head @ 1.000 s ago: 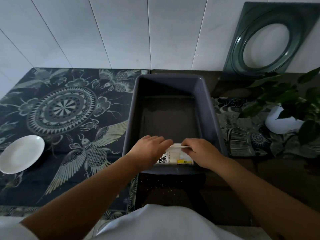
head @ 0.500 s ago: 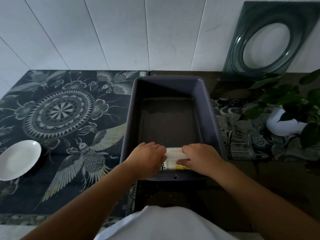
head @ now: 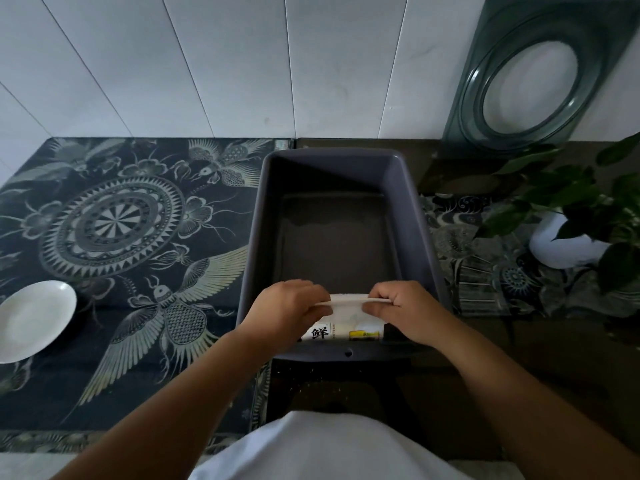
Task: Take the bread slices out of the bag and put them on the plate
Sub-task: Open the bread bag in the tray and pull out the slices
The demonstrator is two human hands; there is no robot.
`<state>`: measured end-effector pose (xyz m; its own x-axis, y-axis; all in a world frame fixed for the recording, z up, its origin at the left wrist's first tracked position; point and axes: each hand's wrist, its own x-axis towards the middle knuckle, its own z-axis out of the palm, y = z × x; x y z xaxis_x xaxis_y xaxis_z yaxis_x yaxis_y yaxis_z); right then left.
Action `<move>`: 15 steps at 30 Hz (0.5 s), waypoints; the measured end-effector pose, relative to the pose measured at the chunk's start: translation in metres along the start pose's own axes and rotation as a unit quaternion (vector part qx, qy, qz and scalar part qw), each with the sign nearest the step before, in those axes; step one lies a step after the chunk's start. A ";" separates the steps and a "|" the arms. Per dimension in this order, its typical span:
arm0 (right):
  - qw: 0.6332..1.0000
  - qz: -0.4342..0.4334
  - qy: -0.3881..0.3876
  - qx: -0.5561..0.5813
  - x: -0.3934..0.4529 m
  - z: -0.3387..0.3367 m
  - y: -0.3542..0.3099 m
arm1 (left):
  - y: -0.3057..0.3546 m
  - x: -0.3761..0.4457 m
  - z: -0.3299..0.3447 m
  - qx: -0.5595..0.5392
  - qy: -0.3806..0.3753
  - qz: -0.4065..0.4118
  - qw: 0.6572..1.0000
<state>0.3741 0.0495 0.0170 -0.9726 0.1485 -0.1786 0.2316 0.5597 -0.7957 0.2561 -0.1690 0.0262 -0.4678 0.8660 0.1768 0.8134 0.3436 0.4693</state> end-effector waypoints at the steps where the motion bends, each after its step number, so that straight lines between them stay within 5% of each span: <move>1: 1.000 0.016 -0.007 0.011 0.001 0.000 0.000 | 0.001 0.000 0.000 0.010 -0.003 -0.006 1.000; 4: 1.000 0.023 0.001 -0.001 0.000 0.002 -0.002 | 0.001 -0.001 0.000 0.075 0.001 0.004 0.997; 9: 0.967 -0.078 0.087 -0.228 -0.003 0.011 -0.015 | 0.009 0.003 0.005 0.131 -0.023 -0.042 0.990; 15: 0.953 -0.094 0.030 -0.287 -0.011 0.011 -0.014 | 0.012 0.006 0.002 0.139 -0.105 -0.050 0.983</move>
<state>0.3811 0.0313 0.0234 -0.9991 0.0380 -0.0174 0.0417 0.9318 -0.3606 0.2639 -0.1592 0.0310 -0.4926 0.8685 -0.0551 0.8435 0.4921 0.2154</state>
